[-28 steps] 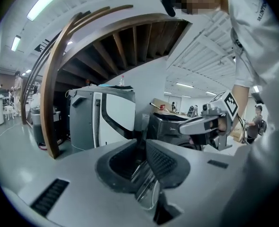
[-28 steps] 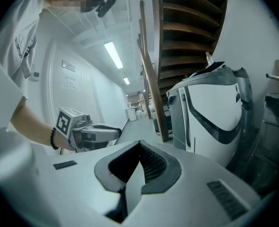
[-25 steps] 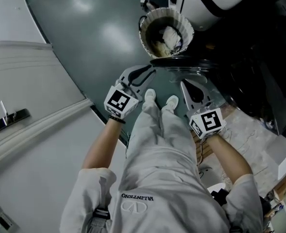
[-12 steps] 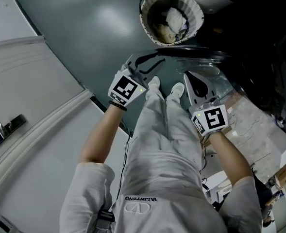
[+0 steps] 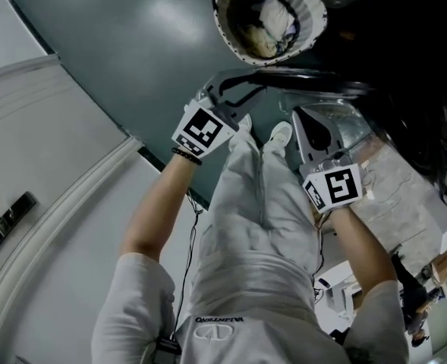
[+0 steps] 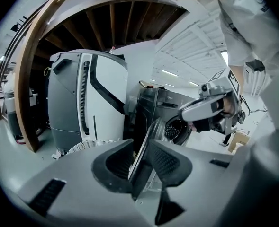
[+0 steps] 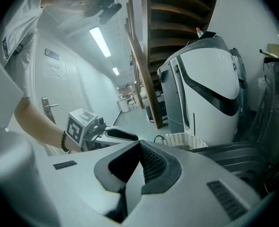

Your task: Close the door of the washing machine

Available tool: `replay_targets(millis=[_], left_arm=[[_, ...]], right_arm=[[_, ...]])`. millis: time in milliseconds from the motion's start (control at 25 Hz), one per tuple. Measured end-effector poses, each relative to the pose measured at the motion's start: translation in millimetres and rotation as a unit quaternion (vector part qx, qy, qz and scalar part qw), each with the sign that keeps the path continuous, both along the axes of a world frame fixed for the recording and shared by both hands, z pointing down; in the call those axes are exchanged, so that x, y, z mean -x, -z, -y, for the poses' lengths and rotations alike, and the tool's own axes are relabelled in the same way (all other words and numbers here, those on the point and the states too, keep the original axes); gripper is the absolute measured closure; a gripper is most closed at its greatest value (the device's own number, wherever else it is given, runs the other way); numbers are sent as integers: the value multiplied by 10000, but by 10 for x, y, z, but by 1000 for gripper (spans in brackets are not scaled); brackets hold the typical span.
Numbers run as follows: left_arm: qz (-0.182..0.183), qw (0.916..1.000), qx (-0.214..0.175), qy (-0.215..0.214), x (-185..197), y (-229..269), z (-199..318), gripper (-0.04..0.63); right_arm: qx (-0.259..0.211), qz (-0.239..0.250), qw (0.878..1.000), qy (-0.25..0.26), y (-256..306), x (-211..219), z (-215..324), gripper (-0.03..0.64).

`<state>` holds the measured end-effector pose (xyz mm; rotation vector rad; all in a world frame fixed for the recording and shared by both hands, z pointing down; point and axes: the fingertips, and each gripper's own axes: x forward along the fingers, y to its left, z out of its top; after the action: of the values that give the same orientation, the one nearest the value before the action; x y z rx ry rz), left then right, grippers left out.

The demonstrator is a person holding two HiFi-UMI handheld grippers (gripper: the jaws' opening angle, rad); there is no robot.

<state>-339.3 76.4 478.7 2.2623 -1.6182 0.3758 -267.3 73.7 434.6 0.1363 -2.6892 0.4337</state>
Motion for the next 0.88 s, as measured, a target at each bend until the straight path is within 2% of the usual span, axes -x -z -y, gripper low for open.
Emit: replay_targets(millis=[880], left_arm=[[280,9937,306,-1039,-130,-845,168,494]], right_arm=[[142,-39,9995,-274,-657,136,-11,606]])
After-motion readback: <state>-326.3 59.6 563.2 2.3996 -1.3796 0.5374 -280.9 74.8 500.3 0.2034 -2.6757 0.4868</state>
